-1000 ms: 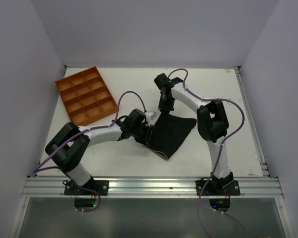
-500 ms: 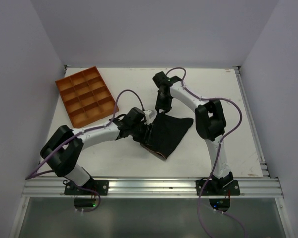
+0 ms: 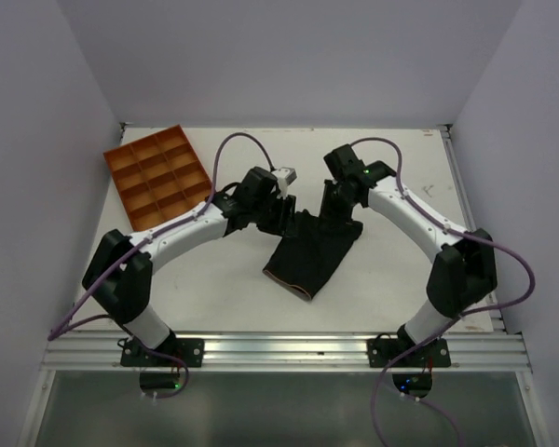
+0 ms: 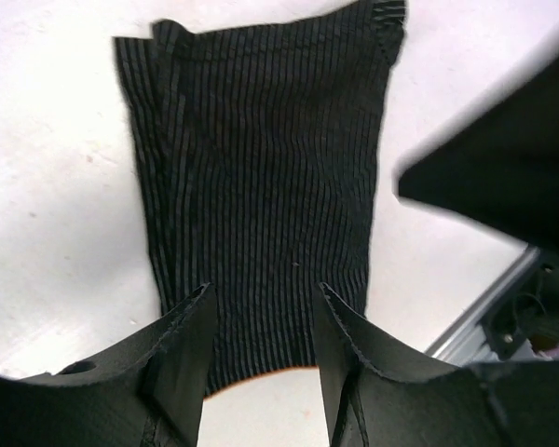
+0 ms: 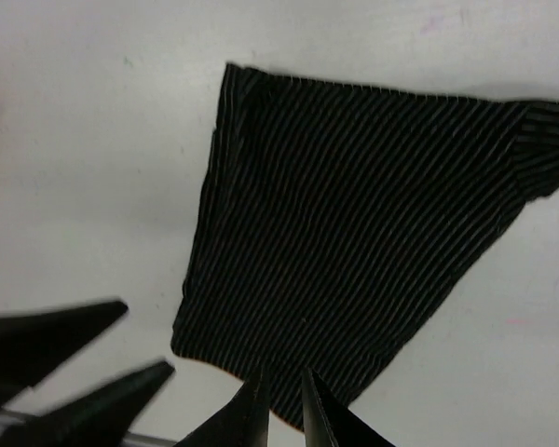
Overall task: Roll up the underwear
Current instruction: Fold the underwear
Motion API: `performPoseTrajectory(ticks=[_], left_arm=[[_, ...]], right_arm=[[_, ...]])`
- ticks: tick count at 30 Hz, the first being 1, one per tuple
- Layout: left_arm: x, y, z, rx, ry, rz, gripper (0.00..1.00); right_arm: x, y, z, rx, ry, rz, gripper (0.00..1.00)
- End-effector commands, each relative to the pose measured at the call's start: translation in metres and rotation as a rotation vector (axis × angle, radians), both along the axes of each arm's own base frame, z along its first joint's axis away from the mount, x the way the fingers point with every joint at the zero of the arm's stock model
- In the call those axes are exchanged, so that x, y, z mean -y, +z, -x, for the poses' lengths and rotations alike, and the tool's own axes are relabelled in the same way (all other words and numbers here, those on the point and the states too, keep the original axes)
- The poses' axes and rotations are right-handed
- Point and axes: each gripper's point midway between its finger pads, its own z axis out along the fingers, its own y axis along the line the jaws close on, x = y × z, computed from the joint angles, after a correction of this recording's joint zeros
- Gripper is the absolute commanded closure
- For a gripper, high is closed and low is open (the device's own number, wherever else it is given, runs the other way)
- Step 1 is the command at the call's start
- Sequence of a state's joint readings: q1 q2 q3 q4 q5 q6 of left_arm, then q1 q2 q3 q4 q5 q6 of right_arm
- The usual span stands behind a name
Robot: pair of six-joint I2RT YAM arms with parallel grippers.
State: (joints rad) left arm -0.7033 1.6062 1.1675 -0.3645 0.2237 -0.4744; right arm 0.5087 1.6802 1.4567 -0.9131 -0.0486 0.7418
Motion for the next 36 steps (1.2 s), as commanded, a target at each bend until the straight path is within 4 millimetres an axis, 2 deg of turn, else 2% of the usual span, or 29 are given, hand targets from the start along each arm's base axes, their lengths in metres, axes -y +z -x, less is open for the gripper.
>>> performPoseTrajectory(ticks=[1,2,4,5,8,14,18,24,28,36], left_arm=[[-0.003,-0.004,-0.032,0.041,0.006,-0.078,0.50],[-0.001,-0.017,-0.036,0.033,-0.012,-0.106,0.50],[0.004,-0.019,-0.047,0.049,-0.029,-0.119,0.50],[0.006,-0.030,-0.049,0.036,-0.039,-0.129,0.50],[0.015,-0.038,-0.056,0.041,-0.073,-0.117,0.50],[0.039,-0.036,-0.056,0.033,-0.168,0.000,0.59],[0.044,-0.043,-0.057,0.027,-0.175,0.009,0.60],[0.030,-0.077,-0.059,-0.020,-0.147,-0.052,0.61],[0.017,-0.099,-0.059,-0.047,-0.132,-0.087,0.61],[0.003,-0.114,-0.060,-0.077,-0.104,-0.100,0.61]], right_arm=[[-0.011,-0.004,0.025,-0.008,0.007,-0.077,0.76],[-0.009,-0.015,0.035,-0.033,0.011,-0.064,0.76],[-0.015,-0.019,0.047,-0.043,0.024,-0.081,0.76],[-0.016,-0.026,0.053,-0.050,0.028,-0.075,0.76],[-0.024,-0.038,0.070,-0.059,0.047,-0.073,0.76],[-0.044,-0.062,0.101,-0.092,0.077,-0.093,0.77],[-0.056,-0.073,0.109,-0.096,0.095,-0.080,0.77],[-0.051,-0.098,0.118,-0.120,0.099,-0.009,0.77],[-0.035,-0.123,0.135,-0.167,0.088,0.048,0.78],[-0.023,-0.137,0.148,-0.181,0.106,0.110,0.78]])
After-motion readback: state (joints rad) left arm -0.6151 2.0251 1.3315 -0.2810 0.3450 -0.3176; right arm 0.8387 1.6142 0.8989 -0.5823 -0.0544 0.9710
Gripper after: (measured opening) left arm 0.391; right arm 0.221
